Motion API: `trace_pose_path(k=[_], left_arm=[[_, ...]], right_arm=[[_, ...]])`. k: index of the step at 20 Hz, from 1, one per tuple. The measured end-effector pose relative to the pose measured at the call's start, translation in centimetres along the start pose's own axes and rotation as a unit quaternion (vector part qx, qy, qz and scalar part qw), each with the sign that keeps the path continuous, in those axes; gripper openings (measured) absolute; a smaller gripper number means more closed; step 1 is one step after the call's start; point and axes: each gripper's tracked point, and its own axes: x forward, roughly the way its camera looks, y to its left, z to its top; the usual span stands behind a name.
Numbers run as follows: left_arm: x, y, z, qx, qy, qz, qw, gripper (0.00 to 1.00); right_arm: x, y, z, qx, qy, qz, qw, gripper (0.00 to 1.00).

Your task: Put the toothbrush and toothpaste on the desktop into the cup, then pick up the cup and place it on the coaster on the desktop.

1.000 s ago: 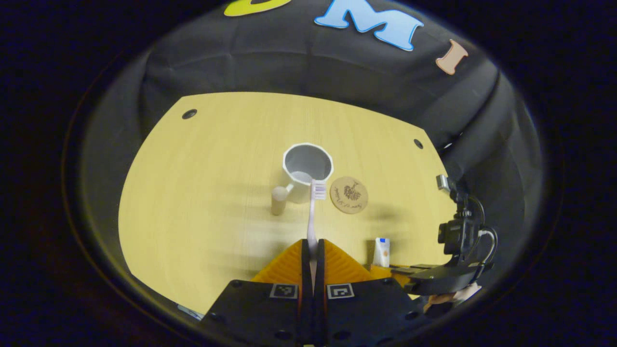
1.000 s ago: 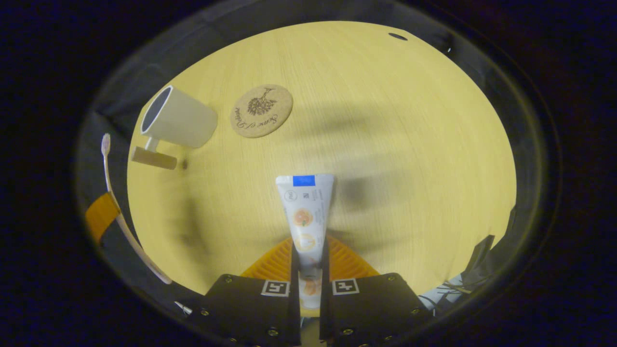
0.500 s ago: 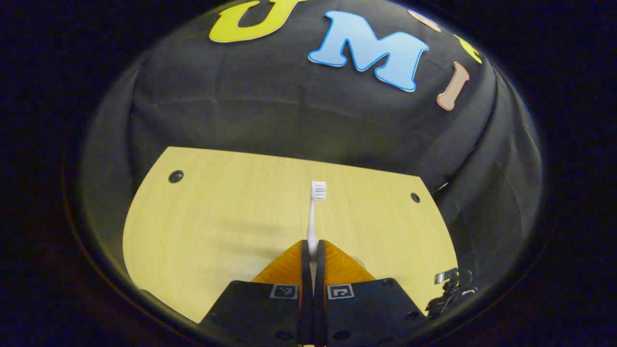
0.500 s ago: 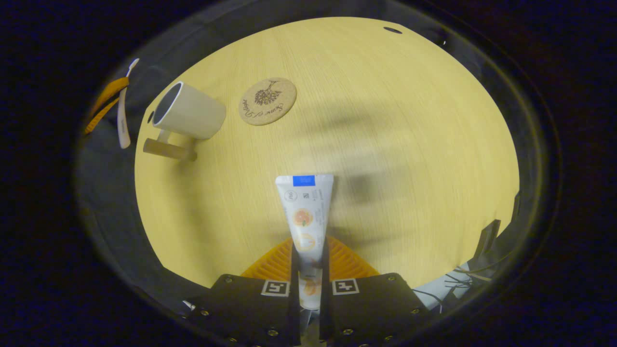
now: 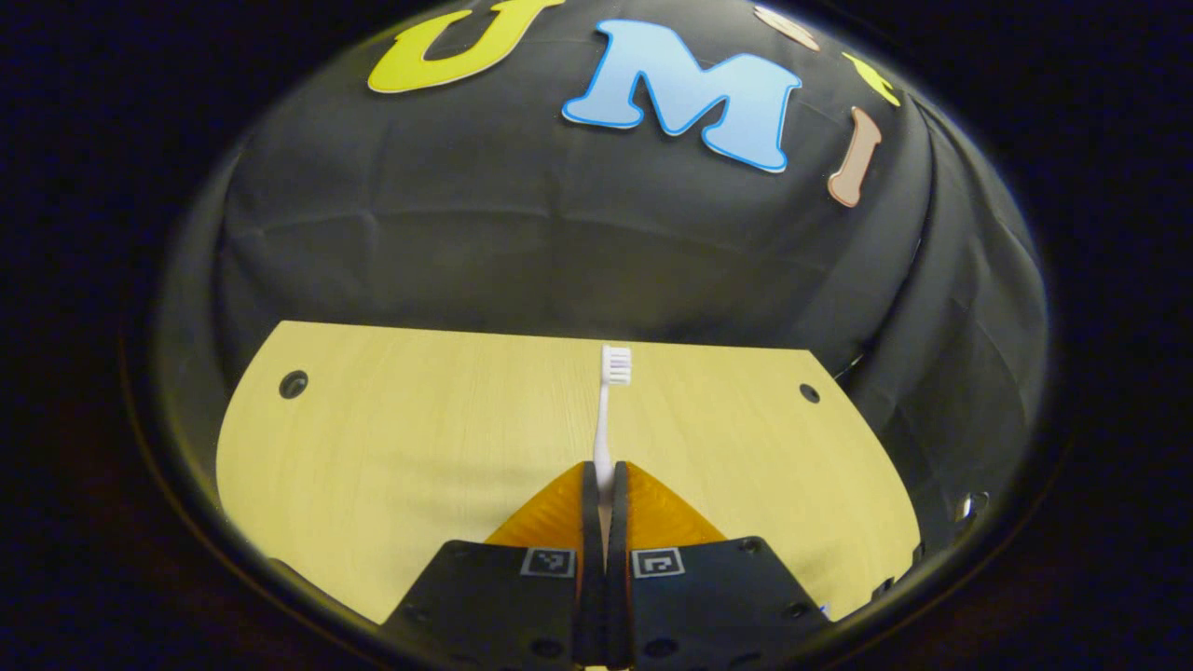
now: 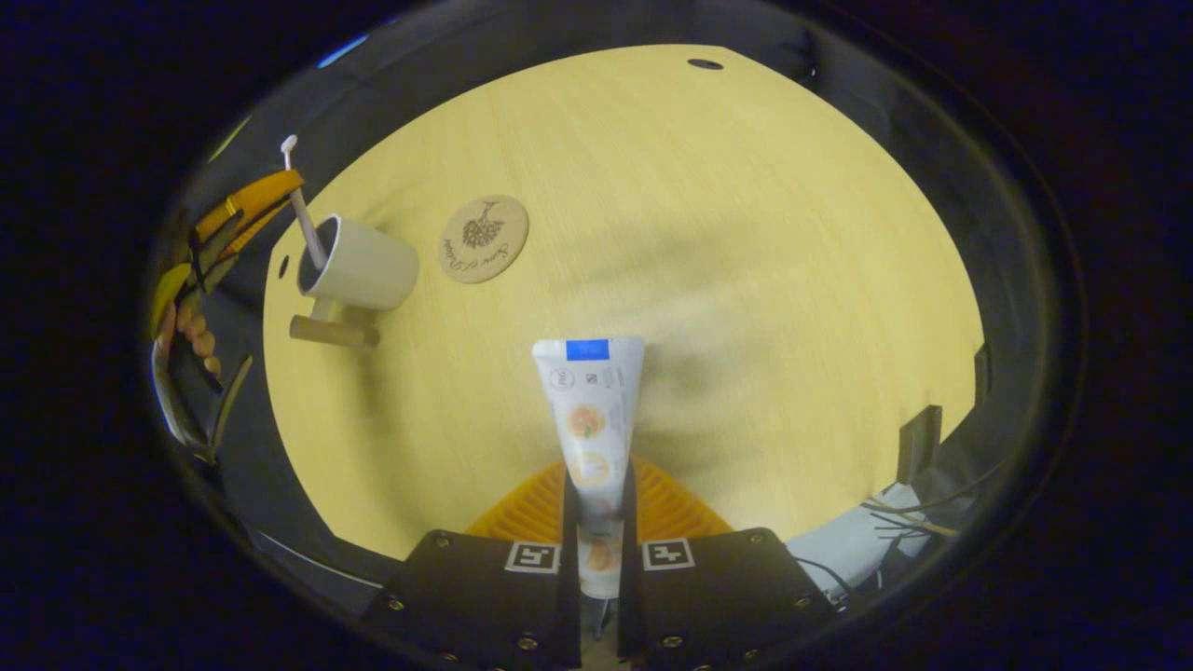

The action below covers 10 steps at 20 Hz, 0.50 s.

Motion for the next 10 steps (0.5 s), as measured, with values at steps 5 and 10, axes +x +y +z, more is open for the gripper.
trace_pose_path(k=[5, 10], left_arm=[[-0.7, -0.8, -1.6, -0.014, 0.009, -0.022, 1.0, 0.24], [-4.1, -0.7, -1.2, -0.013, -0.001, -0.017, 1.0, 0.63]], right_arm=[[-1.3, 0.5, 2.0, 0.009, -0.023, 0.012, 1.0, 0.17], [-2.2, 3.3, 4.4, -0.003, -0.04, 0.035, 0.999, 0.17]])
